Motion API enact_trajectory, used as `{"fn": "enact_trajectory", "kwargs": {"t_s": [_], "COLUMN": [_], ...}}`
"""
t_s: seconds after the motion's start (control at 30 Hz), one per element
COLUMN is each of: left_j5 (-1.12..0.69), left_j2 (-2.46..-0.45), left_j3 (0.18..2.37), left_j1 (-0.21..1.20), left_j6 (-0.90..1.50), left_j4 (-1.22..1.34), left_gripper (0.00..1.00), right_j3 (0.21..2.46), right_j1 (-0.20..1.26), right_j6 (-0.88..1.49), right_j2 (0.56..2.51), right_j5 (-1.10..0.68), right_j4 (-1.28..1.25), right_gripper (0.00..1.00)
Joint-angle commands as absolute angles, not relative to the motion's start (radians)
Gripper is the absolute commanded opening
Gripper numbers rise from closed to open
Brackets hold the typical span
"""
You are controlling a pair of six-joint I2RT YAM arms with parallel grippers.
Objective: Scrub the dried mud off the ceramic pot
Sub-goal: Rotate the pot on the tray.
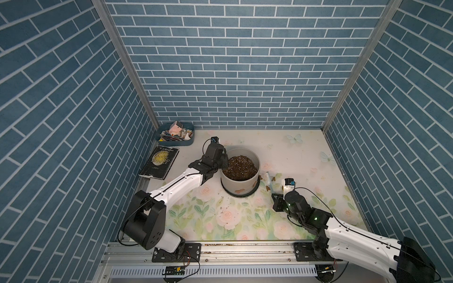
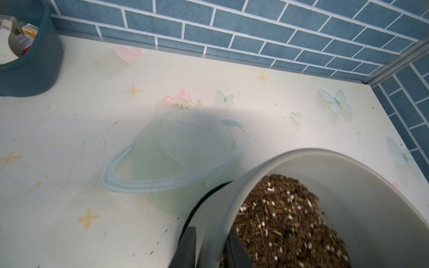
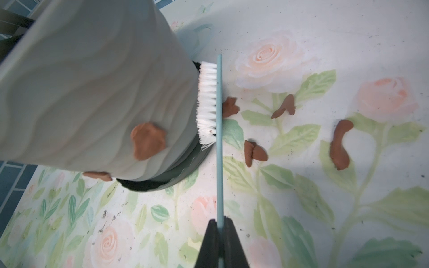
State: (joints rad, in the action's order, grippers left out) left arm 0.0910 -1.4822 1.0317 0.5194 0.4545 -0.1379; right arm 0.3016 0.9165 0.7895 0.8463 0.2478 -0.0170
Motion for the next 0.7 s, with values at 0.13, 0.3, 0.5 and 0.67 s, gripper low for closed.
{"fn": "enact_trajectory", "kwargs": {"t_s": [0.13, 0.3, 0.5, 0.67], "left_j5": [0.181, 0.173, 0.112, 0.043], "left_j2": [-1.429, -1.378, -1.328, -1.318], "left_j3": [1.002, 1.007, 0.985, 0.950], "left_j1": [0.504, 0.505, 0.510, 0.513], "left_j6": [0.464, 0.441, 0.422, 0.426], "left_j4": [-0.236, -0.311, -0.355, -0.337], "left_gripper": [0.02, 0.00, 0.00, 0.00], "right_j3": [0.290, 0.289, 0.288, 0.296], "right_j1": [0.925, 0.926, 0.926, 0.943], "right_j6": [0.829, 0.836, 0.838, 0.836], "right_j2": [0.851, 0.858, 0.872, 0.909], "right_j5": [0.247, 0.252, 0.255, 0.254], "right_j4": [-0.046, -0.044, -0.046, -0.058], "right_gripper": [0.00, 0.00, 0.00, 0.00]}}
